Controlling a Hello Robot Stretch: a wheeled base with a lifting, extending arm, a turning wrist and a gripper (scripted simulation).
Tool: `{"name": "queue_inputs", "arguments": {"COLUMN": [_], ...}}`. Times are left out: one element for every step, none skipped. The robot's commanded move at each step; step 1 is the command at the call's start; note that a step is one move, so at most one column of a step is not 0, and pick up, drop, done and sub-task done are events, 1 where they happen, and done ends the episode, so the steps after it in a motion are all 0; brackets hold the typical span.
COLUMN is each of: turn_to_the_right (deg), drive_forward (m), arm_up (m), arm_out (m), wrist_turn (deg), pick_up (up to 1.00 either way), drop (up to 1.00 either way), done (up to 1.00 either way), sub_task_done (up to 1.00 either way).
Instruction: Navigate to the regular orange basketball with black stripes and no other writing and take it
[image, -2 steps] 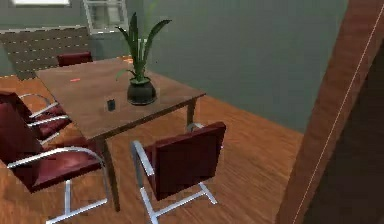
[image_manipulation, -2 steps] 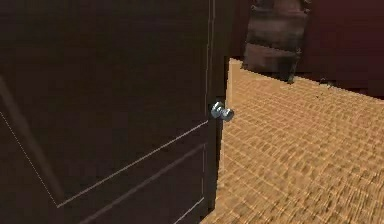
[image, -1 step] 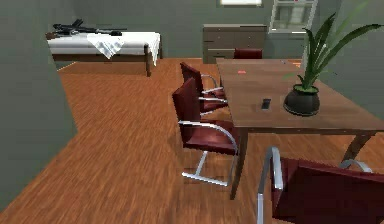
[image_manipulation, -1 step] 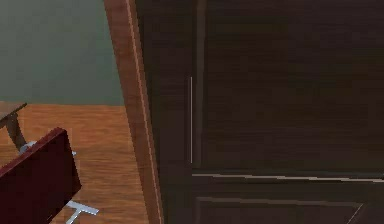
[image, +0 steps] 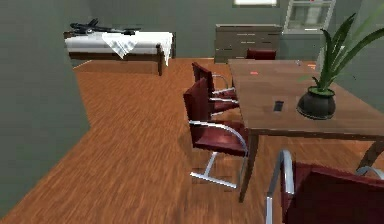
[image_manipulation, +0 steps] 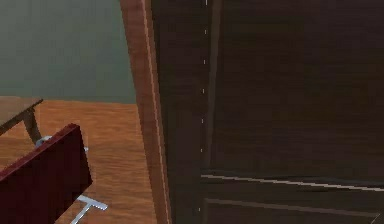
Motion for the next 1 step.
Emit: {"name": "queue_inputs", "arguments": {"turn_to_the_right": [0.0], "drive_forward": [0.45], "arm_up": [0.0], "arm_out": [0.0], "wrist_turn": [0.0], "pick_up": [0.0], "drop": [0.0], "done": [0.0], "sub_task_done": [0.0]}}
